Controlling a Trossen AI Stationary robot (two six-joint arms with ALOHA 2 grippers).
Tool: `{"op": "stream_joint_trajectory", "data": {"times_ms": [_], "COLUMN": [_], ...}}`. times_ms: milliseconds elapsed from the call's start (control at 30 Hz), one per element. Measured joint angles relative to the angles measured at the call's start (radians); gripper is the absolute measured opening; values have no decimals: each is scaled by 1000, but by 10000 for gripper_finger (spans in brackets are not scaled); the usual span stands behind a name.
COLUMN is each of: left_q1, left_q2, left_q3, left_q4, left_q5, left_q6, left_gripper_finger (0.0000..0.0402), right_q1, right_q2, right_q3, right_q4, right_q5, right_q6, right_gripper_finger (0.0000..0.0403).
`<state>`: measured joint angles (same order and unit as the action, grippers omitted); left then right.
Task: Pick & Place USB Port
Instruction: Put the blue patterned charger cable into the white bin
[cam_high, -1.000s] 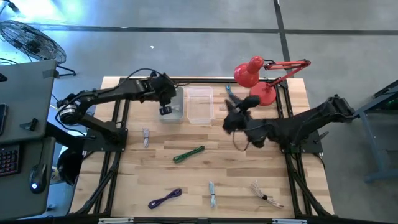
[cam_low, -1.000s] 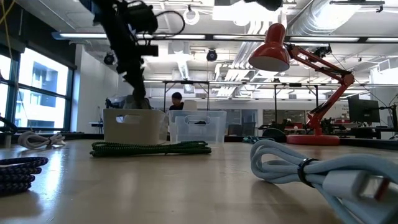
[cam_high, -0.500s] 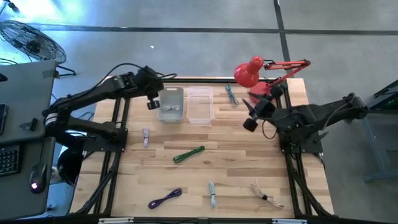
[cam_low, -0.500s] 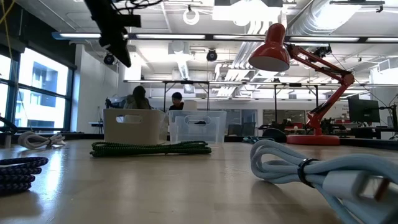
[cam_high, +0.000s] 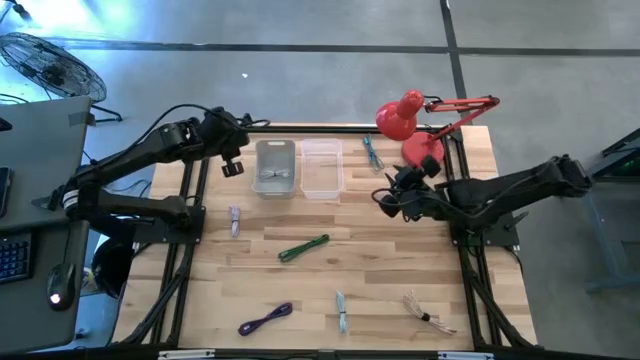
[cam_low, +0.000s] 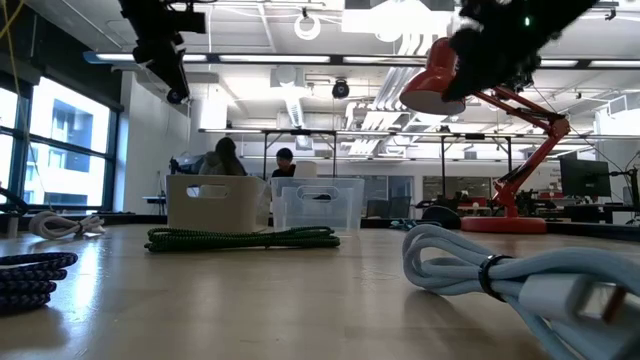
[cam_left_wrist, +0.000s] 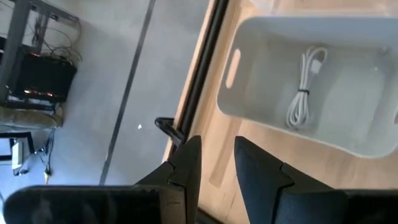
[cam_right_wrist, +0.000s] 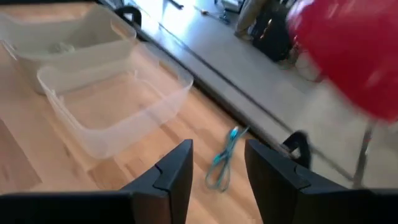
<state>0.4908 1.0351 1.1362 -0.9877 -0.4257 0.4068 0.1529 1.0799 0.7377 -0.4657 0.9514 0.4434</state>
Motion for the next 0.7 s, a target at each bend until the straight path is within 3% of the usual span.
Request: {"op": "stream_joint_trajectory", "data": {"times_ms": [400, 700], "left_q1": [0, 0], "left_q2": [0, 0], "left_q3": [0, 0], "left_q4": [-22, -33], "left_q5": [-10, -13], "left_q6": [0, 0], "left_gripper_finger": [92, 92], "right_q1": [-110, -229], "right_q2": [0, 42], "right_q3": [-331, -380], "right_q4": [548, 660], "right_q5": [-50, -151], "right_q6": [-188, -230], "right_gripper_finger": [138, 138]}}
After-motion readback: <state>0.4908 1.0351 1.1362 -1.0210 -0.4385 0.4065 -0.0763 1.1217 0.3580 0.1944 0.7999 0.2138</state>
